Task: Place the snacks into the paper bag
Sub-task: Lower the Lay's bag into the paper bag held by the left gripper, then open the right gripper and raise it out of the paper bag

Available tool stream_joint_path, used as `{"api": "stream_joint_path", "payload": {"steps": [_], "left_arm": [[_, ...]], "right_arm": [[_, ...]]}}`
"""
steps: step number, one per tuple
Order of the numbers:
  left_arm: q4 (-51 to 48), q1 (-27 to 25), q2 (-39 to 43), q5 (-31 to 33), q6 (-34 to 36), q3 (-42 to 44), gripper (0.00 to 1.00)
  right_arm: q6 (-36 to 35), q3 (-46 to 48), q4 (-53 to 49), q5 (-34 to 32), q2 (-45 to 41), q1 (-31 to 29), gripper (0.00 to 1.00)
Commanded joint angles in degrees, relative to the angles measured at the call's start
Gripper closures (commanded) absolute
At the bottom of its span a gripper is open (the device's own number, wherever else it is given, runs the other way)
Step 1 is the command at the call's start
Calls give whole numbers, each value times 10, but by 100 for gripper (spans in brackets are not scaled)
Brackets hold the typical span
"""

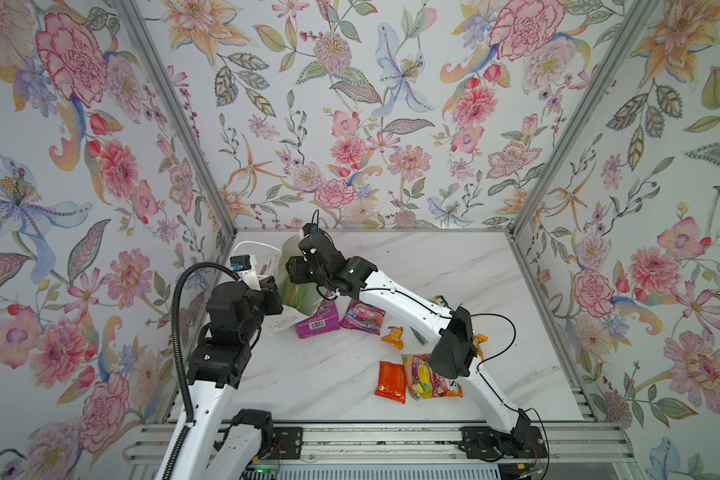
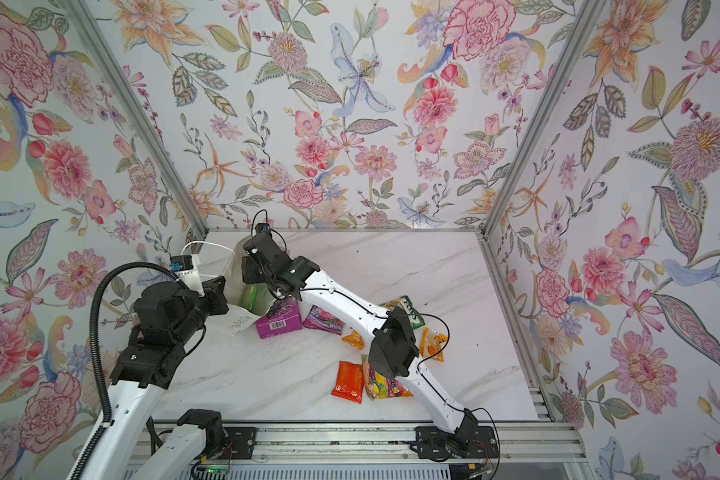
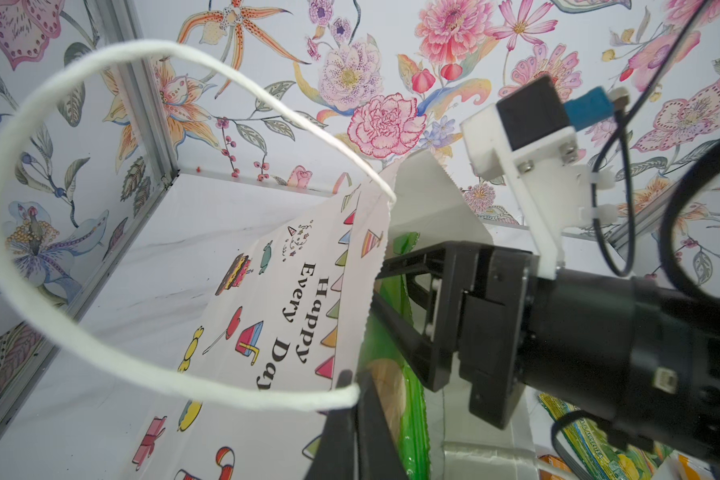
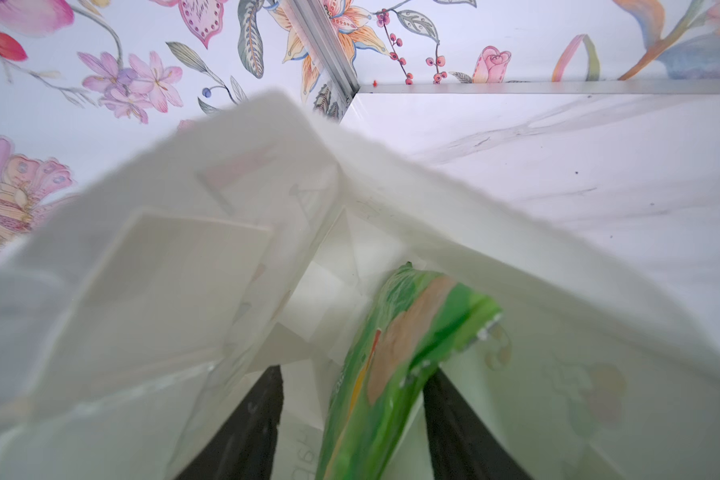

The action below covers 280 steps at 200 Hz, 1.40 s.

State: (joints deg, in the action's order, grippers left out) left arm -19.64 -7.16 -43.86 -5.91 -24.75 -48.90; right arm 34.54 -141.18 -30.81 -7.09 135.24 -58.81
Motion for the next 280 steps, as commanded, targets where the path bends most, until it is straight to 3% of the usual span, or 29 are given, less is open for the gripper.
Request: {"api": "stream_joint_path", "payload": {"steps": [1, 46, 115, 161, 201, 236, 280], "left_arm": [[-12, -5, -16, 0, -19, -19, 100], [-9, -6, -31, 7, -29, -32, 100], [-15, -4, -32, 31, -21, -36, 100], [-42, -5, -39, 101, -3, -54, 100], [-52, 4, -30, 123, -10, -43, 100], [-78, 5, -7, 196, 5, -17, 100], [-88, 6, 11, 211, 14, -9, 100]], "right_arm": [[-22, 11, -4, 6, -74, -7, 33], [-33, 63, -5, -7, -137, -9, 21], [-66, 155, -7, 8, -227, 1, 17], [-62, 334, 10, -64, -351, 18, 16], [-25, 486, 64, -50, -413, 49, 17], [37, 576, 127, 7, -412, 99, 17], [50, 540, 135, 42, -295, 111, 18]]}}
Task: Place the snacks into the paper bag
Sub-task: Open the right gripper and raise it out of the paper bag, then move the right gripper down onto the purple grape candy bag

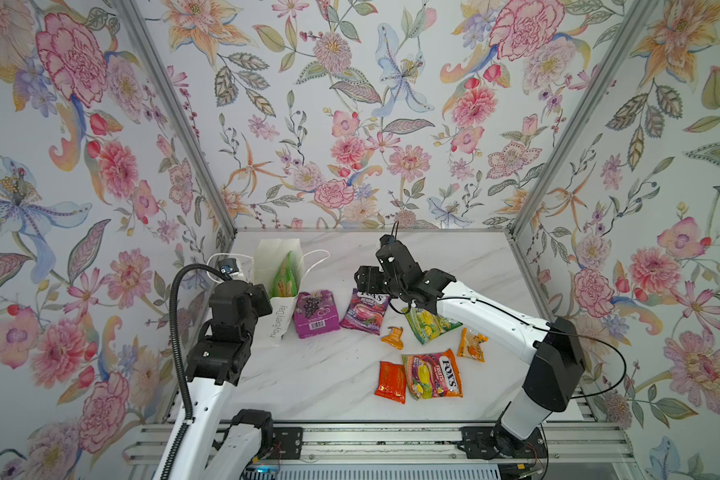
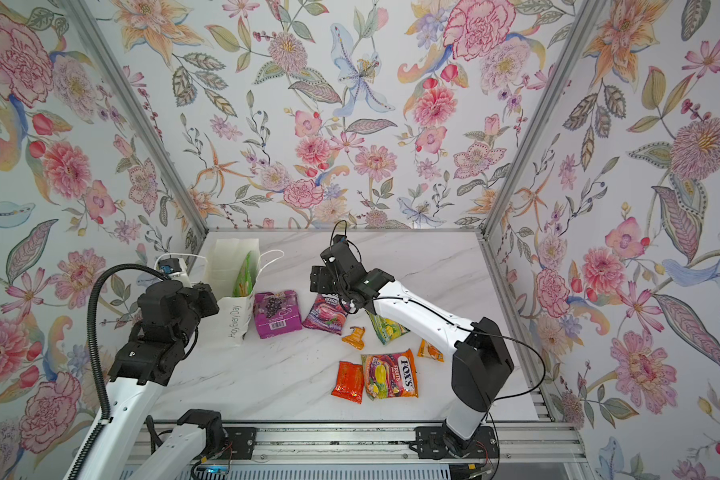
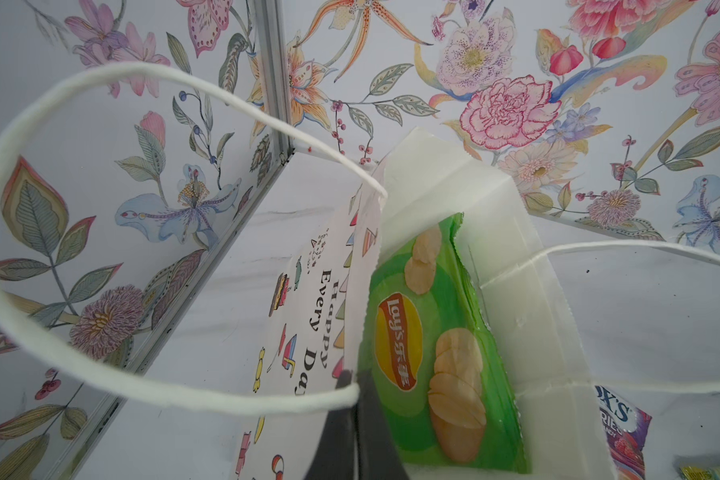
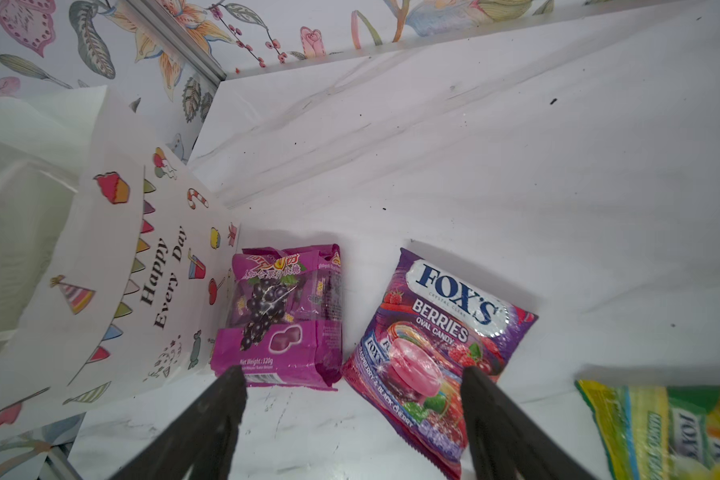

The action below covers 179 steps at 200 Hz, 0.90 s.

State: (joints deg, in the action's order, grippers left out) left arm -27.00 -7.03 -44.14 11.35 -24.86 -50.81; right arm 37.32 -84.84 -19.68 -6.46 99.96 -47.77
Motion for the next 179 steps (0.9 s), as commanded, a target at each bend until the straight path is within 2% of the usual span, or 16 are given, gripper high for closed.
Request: {"api": "stream_joint_path", "payload": {"steps": [1, 41, 97, 135, 179], "left_arm": [[-14, 5, 14, 39, 16, 11, 100], [-6, 5, 32, 37, 21, 16, 100], [3, 5, 42, 39, 15, 27, 100], [4, 6, 40, 34, 11, 31, 100], [6, 6, 48, 41, 9, 37, 100]], "right_arm": [[22, -24, 24, 36, 60, 1, 18], [-14, -103, 28, 80, 174, -27, 19], [-14, -188, 0, 78, 282, -48, 20], [-10, -167, 0, 90, 277, -63, 27], [-5, -46, 0, 58, 194, -100, 29]]}}
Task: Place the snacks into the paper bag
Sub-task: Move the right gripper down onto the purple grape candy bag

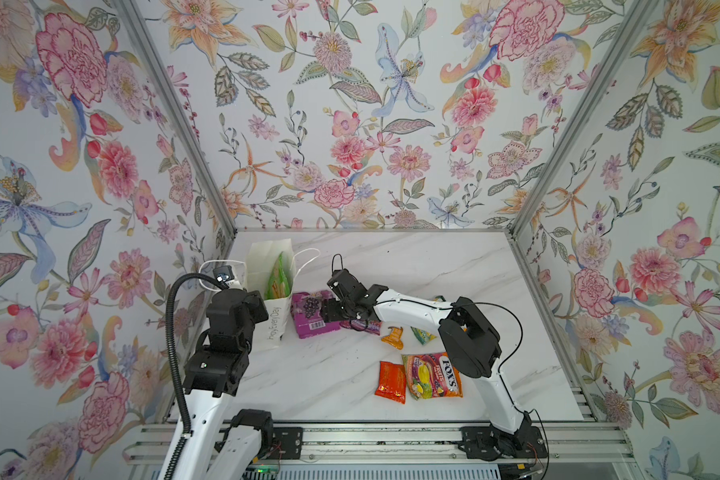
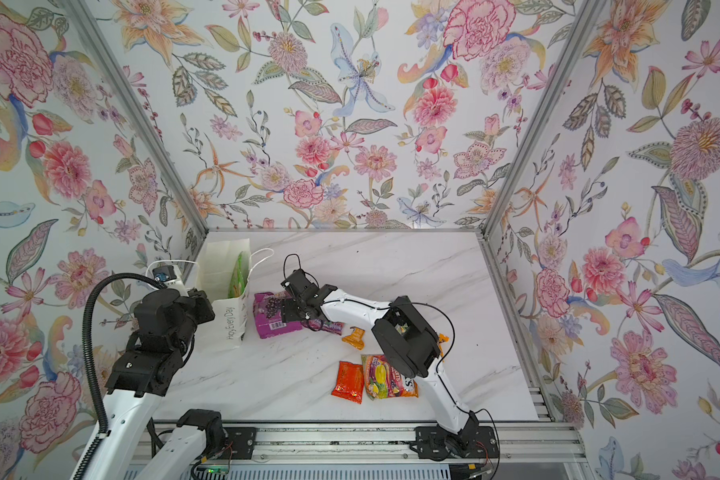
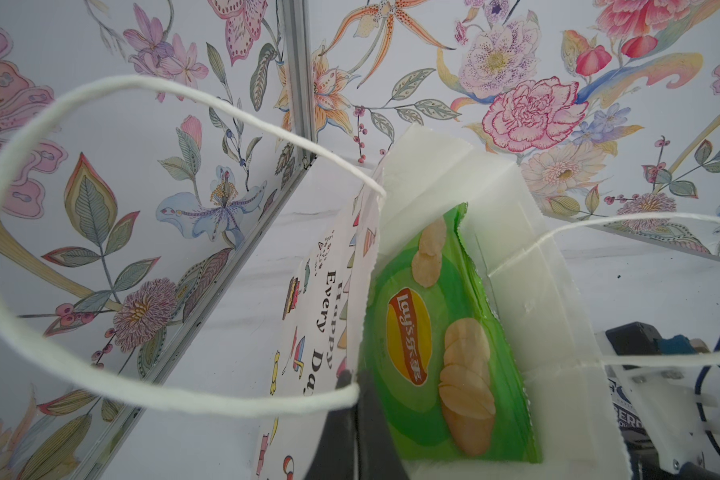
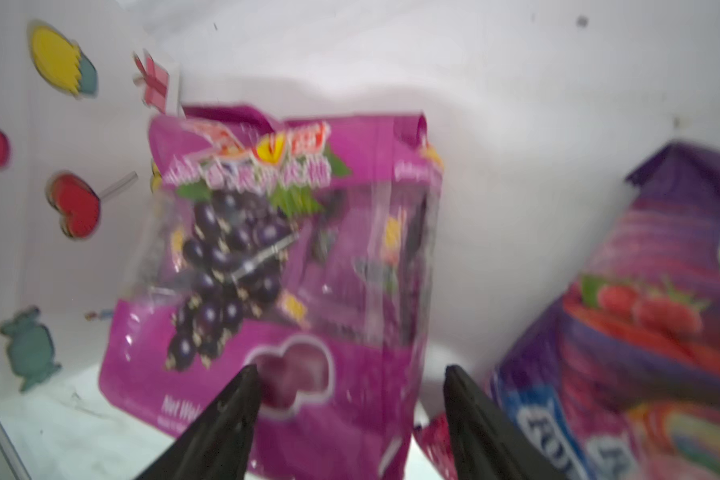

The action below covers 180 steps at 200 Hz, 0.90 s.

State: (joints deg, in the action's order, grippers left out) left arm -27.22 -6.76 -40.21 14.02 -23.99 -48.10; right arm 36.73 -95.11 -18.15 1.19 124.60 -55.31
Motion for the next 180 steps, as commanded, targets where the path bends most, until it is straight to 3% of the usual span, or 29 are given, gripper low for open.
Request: {"api": "stream_joint_path", "payload": {"steps": [1, 42, 85, 135, 180], "left_arm": [[9, 3, 9, 14, 0, 10, 100], [12, 4, 1, 9, 1, 11, 100], [12, 4, 4, 8, -1, 12, 100], [15, 4, 6, 4, 0, 13, 100], [16, 4, 7, 3, 1, 16, 100]], "right_arm": [[1, 60, -15, -19, -55, -25, 29], [10, 125, -12, -10, -93, -50, 39], [-10, 98, 6, -33, -112, -26, 33], [-38, -37, 12, 21, 8, 30, 28], [-35, -130, -3, 69, 100, 40, 37]]}}
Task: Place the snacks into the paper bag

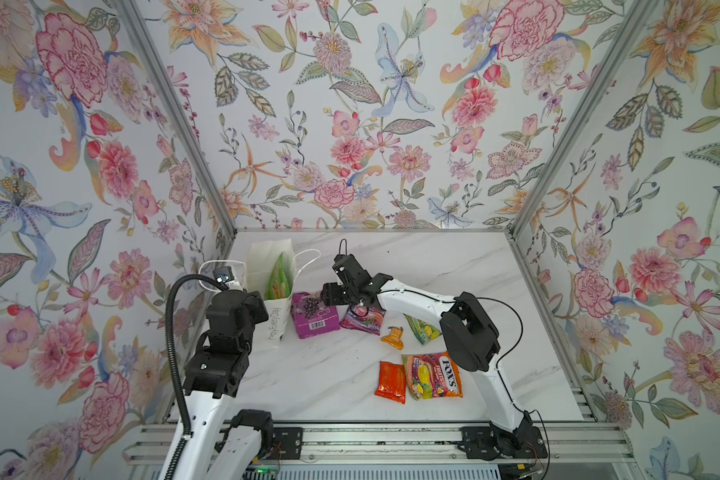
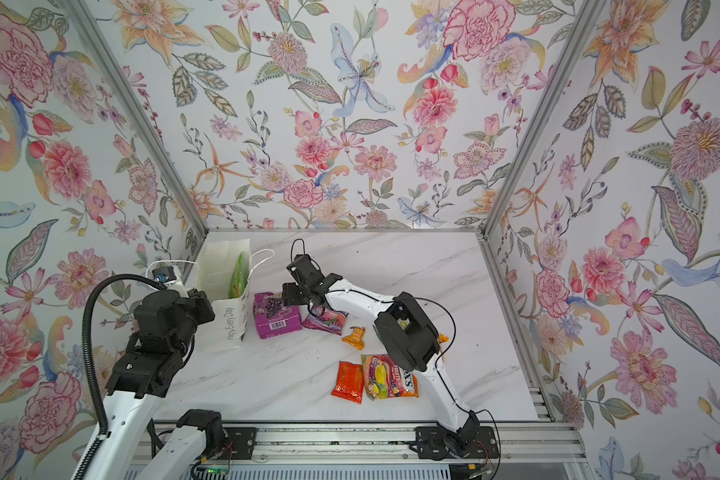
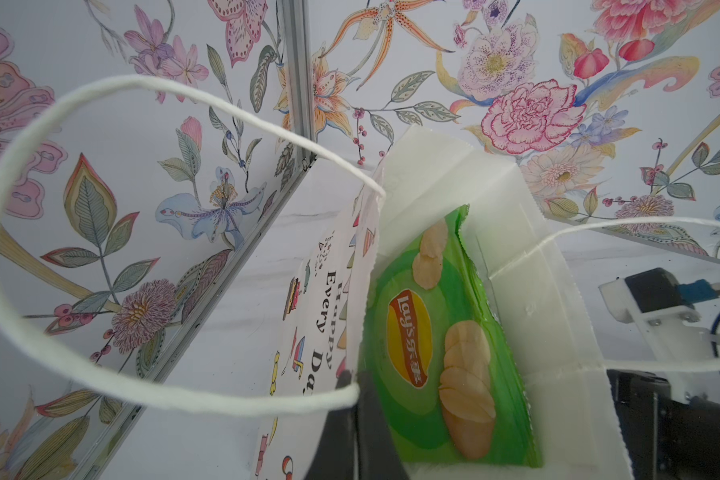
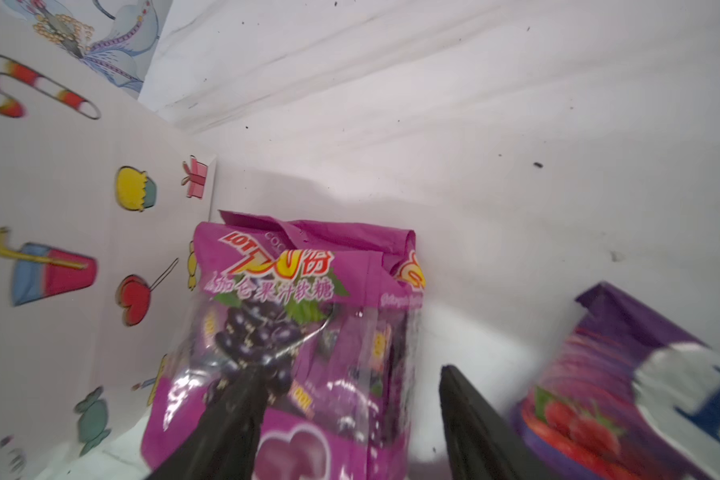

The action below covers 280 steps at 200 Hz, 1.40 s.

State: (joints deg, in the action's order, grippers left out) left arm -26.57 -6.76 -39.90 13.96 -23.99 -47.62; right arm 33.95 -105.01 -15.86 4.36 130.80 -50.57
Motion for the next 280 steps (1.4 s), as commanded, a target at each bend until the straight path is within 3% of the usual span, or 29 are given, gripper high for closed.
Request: {"api": "stream_joint_path", "payload": {"steps": [1, 34, 93, 125, 143, 166, 229, 280], "left_arm": [[10, 4, 4, 4, 1, 11, 100], [9, 4, 3, 5, 3, 13, 100], [11, 4, 0, 2, 3, 14, 100], [11, 5, 0, 1, 3, 14, 100], [9, 4, 2, 3, 2, 14, 100], [9, 5, 2, 3, 1, 14, 100], [11, 5, 7, 7, 2, 15, 100], [9, 5, 4, 12, 4, 15, 100]], "right_arm": [[-7, -32, -26, 40, 40, -8, 37], [5, 17, -26, 52, 18, -31, 45], [90, 251, 61, 22, -116, -99, 49], [103, 285, 69, 33, -149, -138, 56], [109, 295, 65, 38, -179, -139, 52], [56, 294, 62, 27, -213, -118, 39], [-272, 146, -38, 72, -121, -72, 33], [-347, 58, -81, 180, -51, -66, 22]]}}
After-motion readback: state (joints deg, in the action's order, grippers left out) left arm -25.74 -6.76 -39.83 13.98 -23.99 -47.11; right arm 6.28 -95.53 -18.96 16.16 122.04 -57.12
